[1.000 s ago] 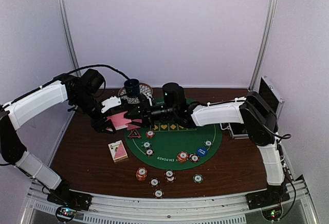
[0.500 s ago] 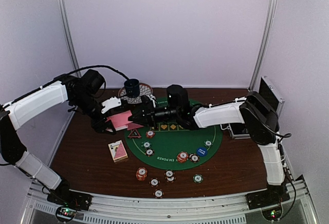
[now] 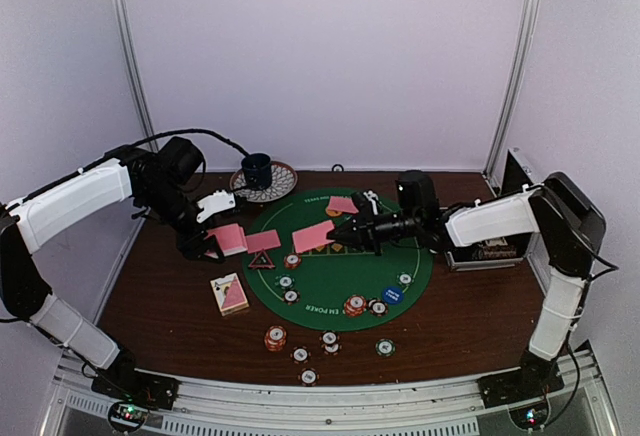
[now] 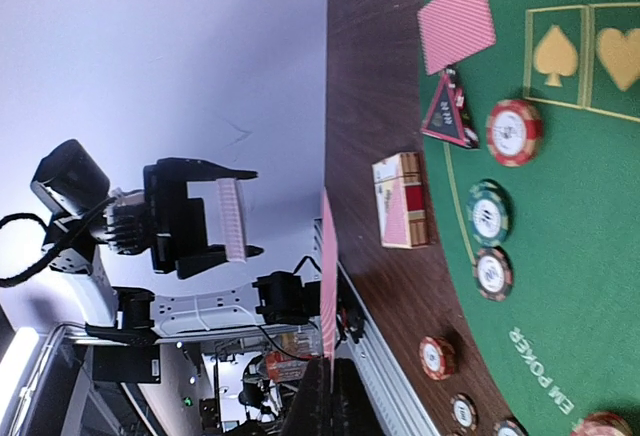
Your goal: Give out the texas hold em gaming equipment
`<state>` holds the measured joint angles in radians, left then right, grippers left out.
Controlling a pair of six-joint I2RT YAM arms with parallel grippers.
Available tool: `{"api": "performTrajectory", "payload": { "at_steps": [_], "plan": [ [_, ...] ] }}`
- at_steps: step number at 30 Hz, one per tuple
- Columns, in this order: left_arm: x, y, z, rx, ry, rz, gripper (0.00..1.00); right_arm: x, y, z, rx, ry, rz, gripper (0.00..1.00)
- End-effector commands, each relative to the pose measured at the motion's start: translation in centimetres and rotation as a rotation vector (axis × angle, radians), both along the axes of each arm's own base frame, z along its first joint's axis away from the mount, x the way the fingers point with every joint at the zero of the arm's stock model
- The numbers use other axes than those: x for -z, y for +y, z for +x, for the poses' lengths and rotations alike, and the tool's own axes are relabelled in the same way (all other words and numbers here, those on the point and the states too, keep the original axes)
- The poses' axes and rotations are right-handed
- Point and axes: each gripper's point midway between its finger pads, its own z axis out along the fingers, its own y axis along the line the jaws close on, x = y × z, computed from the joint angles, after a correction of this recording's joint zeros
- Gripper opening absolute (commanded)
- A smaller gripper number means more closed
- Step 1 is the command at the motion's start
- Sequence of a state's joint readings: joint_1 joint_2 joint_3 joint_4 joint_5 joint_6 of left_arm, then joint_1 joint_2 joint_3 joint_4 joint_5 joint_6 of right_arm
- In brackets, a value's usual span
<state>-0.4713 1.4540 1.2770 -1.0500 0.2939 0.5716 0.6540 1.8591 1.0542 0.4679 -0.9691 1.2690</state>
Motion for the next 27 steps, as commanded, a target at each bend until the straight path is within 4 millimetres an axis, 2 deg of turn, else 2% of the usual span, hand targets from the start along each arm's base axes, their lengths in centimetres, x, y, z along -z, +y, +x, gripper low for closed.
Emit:
{"api": "performTrajectory", "payload": {
  "at_steps": [1, 5, 11, 27],
  "plan": [
    [-0.8, -0.2, -0.1, 0.020, -0.024, -0.021, 0.00, 3.7, -3.7, -1.7, -0.018, 0.001, -0.153, 0.00],
    [-1.0, -0.2, -0.2, 0.021, -0.023, -0.026, 0.00, 6.5, -6.6, -3.2, -0.055, 0.017, -0.316, 0.00],
    [-1.2, -0.2, -0.3, 0.021, -0.021, -0.029, 0.00, 8.3, -9.7, -3.6, -0.050, 0.024, -0.442, 0.00],
    [-1.2, -0.3, -0.4, 0.022, -0.010, -0.034, 0.00, 9.7, -11.2, -1.5, 0.070, -0.016, -0.499, 0.00]
  ]
}}
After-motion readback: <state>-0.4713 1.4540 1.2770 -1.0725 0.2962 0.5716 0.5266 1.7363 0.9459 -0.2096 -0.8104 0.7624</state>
